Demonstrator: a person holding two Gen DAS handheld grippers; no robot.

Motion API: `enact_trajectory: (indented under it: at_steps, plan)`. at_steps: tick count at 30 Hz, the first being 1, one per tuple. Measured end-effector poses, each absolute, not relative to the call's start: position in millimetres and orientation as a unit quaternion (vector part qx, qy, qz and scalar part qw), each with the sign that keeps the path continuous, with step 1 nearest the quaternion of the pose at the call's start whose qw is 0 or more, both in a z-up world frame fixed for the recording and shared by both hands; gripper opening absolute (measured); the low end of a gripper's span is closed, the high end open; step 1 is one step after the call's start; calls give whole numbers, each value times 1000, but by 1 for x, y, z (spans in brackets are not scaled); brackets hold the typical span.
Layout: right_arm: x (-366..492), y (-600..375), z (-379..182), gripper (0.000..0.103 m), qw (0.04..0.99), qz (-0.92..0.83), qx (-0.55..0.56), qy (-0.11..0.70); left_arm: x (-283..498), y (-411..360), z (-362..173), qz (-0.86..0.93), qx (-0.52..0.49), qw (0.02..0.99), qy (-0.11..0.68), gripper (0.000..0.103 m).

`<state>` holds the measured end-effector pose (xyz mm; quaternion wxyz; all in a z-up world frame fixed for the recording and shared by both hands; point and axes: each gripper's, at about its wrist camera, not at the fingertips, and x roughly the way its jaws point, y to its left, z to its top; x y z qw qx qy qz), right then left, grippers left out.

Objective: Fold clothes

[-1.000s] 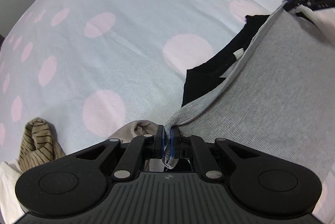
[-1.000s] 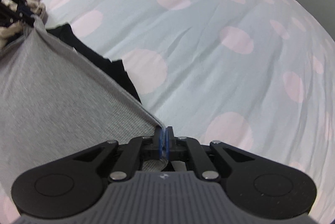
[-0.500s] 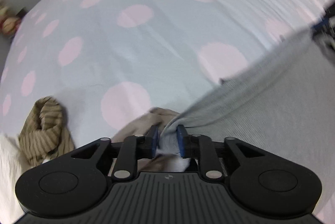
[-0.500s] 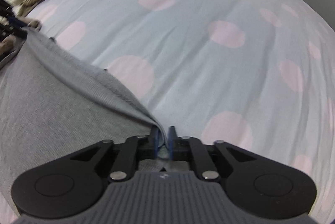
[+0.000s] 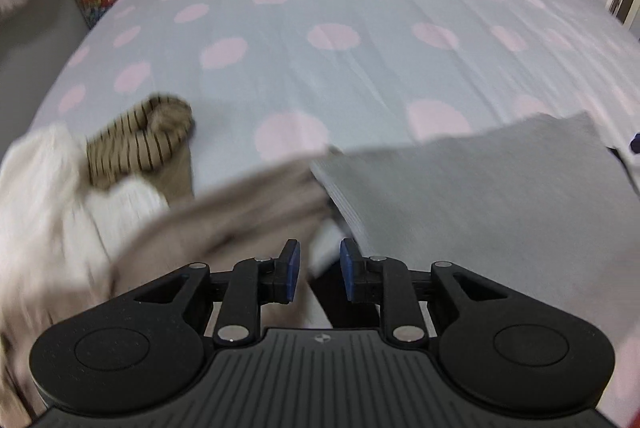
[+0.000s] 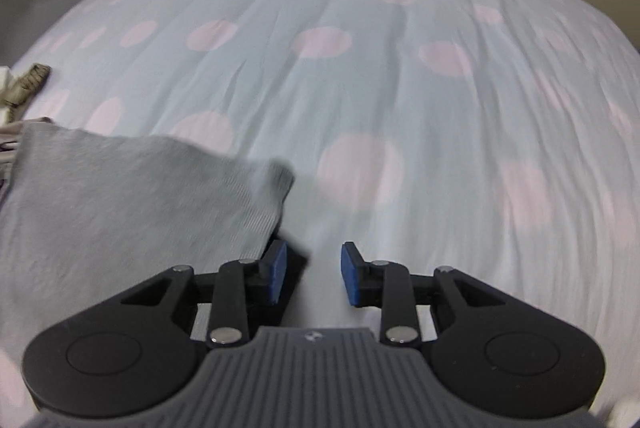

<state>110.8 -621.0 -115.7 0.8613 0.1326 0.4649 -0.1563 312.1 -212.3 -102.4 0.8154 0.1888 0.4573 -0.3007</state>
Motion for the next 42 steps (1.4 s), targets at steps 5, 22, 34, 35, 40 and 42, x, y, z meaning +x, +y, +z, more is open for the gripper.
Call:
enact_trajectory:
  at_steps: [5,22,34,35,40,42]
  plan:
    - [57,-588,-118,35,863,-153,195,439,266,-182,-107,-296,105,813,491,20]
    - [-6,-549,-151,48,837,-141,319,421,204,-165,-155,-338,53,771,536,21]
    - [-12,-540,-157,54,833,-141,315,432,198,-145,-142,-314,26,793,522,22]
    - [-13,-540,-157,54,834,-142,314,432,199,-143,-141,-312,21,792,525,22]
    - [-17,-539,-155,54,835,-148,311,429,202,-146,-147,-310,48,758,572,23]
    - [-16,-538,-154,54,834,-145,308,434,199,-148,-151,-311,57,754,575,23]
